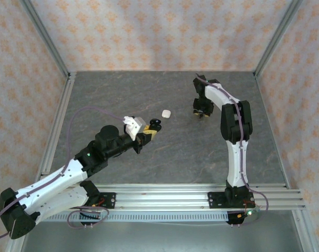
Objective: Insert wireless bluetooth earbuds into charging case
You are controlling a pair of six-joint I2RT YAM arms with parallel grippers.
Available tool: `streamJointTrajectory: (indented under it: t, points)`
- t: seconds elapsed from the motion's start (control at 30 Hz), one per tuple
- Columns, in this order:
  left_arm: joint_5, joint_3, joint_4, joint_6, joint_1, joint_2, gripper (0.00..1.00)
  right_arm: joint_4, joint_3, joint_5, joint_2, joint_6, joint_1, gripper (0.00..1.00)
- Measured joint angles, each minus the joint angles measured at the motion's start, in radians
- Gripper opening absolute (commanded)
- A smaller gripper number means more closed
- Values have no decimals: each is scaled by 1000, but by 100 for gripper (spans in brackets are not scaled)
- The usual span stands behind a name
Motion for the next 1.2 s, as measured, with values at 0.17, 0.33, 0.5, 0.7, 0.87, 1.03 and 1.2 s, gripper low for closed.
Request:
streamJointTrajectory:
  t: [0.17,0.33,0.5,0.7,0.87,1.03,1.2]
  points:
    - [0,0,0,0,0,2,0,-1,9,-12,12,-5,-2,30]
    - [0,0,0,0,0,2,0,11,1,-34,12,-5,-3,20]
    - [0,0,-1,0,0,7,0,36,-33,-43,-11,-5,-6,15]
    - [0,0,-3,0,0,6,0,80,-142,-88,-82,5,-10,11]
    - [-8,0,-3,-1,0,5,0,134,-300,-150,-230,35,-9,9]
    - [-12,0,4,-1,0,2,0,189,-398,-165,-469,81,2,8]
    - [-20,0,42,0,0,2,0,224,-462,-139,-711,116,54,8]
